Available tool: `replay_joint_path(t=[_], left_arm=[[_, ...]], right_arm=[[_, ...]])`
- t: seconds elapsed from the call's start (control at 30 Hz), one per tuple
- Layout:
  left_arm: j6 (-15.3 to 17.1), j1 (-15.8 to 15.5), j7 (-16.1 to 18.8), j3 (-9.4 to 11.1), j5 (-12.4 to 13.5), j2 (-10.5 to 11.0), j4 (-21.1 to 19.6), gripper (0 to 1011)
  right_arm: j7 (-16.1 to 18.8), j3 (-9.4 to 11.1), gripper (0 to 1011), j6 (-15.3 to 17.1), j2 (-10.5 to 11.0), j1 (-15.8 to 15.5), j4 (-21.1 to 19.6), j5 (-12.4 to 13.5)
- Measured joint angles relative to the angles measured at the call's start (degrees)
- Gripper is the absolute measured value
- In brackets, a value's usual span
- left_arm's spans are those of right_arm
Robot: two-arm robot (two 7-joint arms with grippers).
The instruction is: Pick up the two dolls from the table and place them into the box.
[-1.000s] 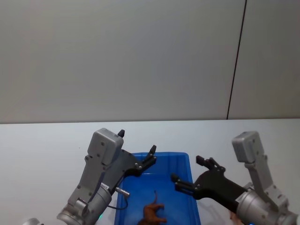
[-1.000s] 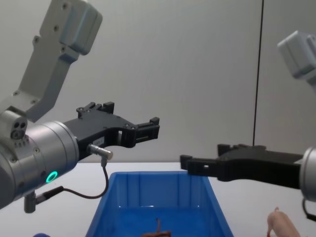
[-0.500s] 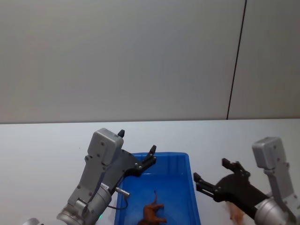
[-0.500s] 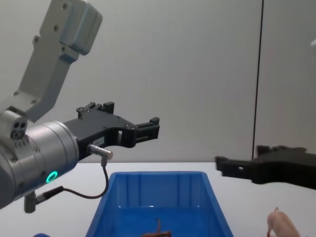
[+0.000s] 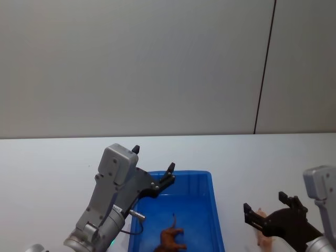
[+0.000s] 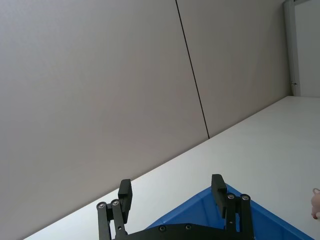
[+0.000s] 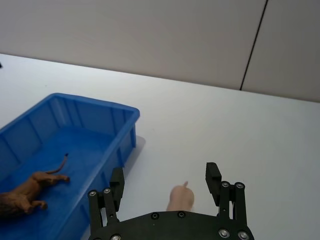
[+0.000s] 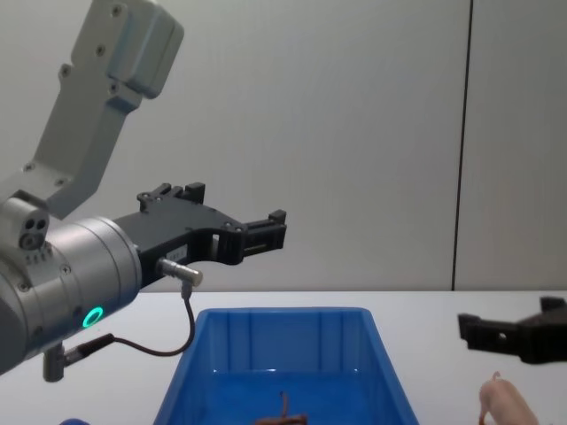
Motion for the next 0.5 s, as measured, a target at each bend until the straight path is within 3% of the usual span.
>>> replay_joint_path(t=[0.5], left_arm=[[0.00,0.00,0.00,0.00,0.00,0.00,0.00,1001]], right_arm=[[-3.49,0.06,1001,2.43,-0.96,-1.17,1.34,1.19]])
